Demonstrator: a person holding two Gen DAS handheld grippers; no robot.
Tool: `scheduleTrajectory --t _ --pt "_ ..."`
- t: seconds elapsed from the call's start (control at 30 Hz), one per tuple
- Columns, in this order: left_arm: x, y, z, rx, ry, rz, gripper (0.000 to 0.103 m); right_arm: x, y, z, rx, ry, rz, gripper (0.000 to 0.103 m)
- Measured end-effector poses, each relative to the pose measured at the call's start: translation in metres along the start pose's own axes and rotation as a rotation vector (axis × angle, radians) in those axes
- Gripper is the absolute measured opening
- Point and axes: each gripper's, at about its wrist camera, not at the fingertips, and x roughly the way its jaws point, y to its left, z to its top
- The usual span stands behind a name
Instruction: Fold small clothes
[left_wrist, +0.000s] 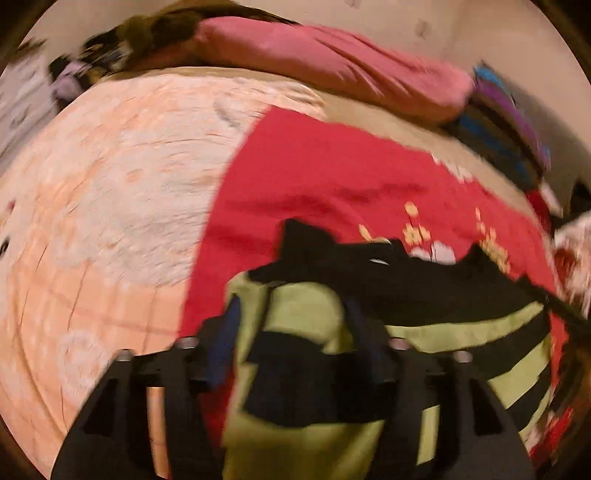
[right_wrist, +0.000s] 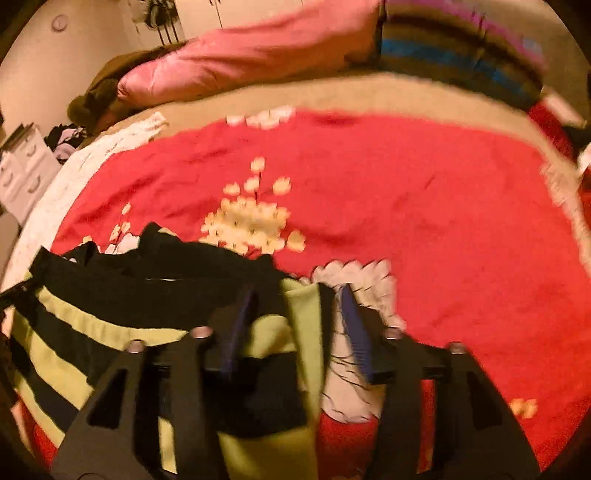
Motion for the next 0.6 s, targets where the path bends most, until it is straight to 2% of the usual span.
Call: scheduleTrajectory --t 0.03,0.1,0.13,0.2,0.37,0.47,0.5,0.6 --pt "-0.01 0.007 -0.005 -0.028 -0.024 0.008 0.07 -0.013 0.003 -0.001 -0.03 -0.042 -0.007 0.055" --pt "-0.034 0.015 -0.016 -0.064 -0.079 0.022 0.078 -0.042 0.015 -0.008 -0.103 -0.123 -0.016 0.067" --pt "-0.045 0.018 -0.023 -0.074 -0.101 0.041 0.086 -0.053 0.019 -0.012 -0.136 -0.144 0.0 0.068" --pt "-0.061 0.02 -0.038 -0.09 -0.115 0.027 0.087 -0.067 0.03 -0.021 -0.192 -0.162 0.045 0.07" --pt "-0.067 0.011 -0.075 -0.035 -0.042 0.053 0.087 -0.067 0.049 -0.055 -0.25 -0.065 0.11 0.071" --pt "-0.06 0.022 -0.096 -0.073 0.017 0.067 0.086 -0.058 0.05 -0.071 -0.238 0.004 0.103 0.071" --pt "-0.056 0.027 -0.1 -0.091 0.035 0.064 0.086 -0.052 0.048 -0.078 -0.23 0.042 0.077 0.071" --pt "-0.05 0.037 -0.117 -0.109 0.051 0.05 0.087 -0.038 0.035 -0.095 -0.182 0.108 0.058 0.073"
